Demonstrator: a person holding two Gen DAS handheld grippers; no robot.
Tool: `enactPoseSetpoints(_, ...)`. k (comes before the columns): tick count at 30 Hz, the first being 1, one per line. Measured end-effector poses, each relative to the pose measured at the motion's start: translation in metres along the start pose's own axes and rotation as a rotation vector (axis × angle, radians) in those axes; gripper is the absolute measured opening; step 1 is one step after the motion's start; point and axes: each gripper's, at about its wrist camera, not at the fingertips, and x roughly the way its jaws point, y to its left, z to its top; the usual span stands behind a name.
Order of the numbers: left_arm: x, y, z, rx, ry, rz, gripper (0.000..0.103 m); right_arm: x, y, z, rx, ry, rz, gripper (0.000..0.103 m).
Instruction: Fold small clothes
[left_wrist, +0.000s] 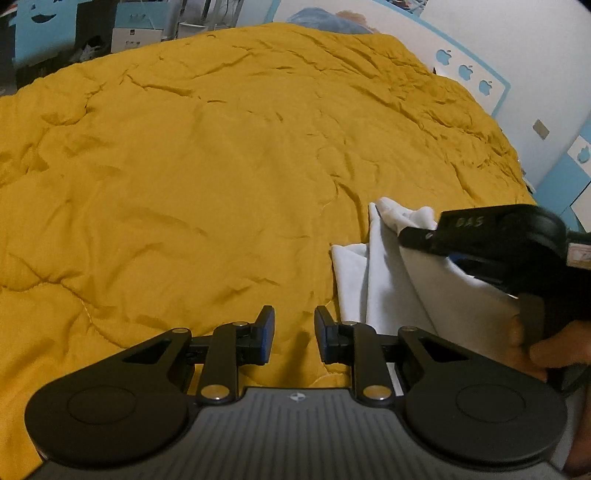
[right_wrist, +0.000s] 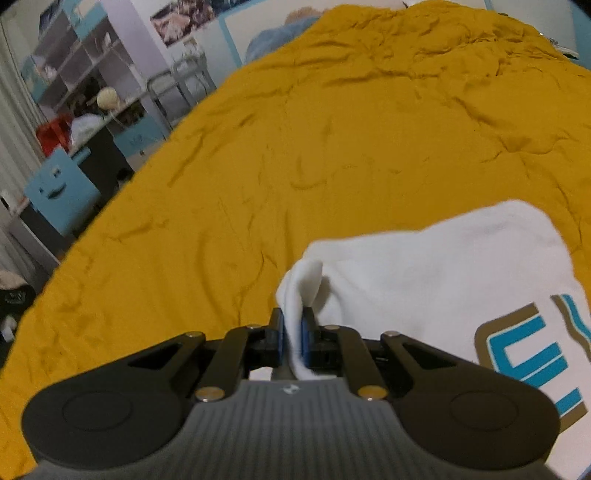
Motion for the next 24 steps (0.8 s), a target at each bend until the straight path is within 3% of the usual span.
enactPoseSetpoints(5, -0.010, -0.001, -0.002, -0.014, 0.001, -0.001, 0.026, -0.011, 0.007, 0.001, -0.035, 0.019, 0.041, 0.010)
enactPoseSetpoints(13, -0.053, -0.003, -0.015, -0.082, -0.027, -0.131, 0.027, -0.113, 0.021, -0.015, -0.113, -0.052, 0.189, 0.010)
enactPoseSetpoints(16, -0.067, -0.003, -0.023, -0.089, -0.036, -0.155, 0.039, -0.145, 0.004, -0.028, -0.099, -0.072, 0.204, 0.010)
enactPoseSetpoints(17, -0.071, -0.004, -0.025, -0.092, -0.037, -0.157, 0.048, -0.154, -0.004, -0.032, -0.093, -0.077, 0.205, 0.010)
enactPoseSetpoints(19, -0.076, -0.003, -0.034, -0.092, -0.032, -0.171, 0.053, -0.173, -0.023, -0.044, -0.102, -0.102, 0.160, 0.011)
enactPoseSetpoints(21, -0.078, 0.000, -0.044, -0.111, -0.022, -0.191, 0.053, -0.188, -0.044, -0.058, -0.101, -0.102, 0.099, 0.011)
enactPoseSetpoints(24, -0.076, 0.006, -0.056, -0.165, 0.005, -0.228, 0.053, -0.204, -0.079, -0.080, -0.073, -0.078, 0.050, 0.020)
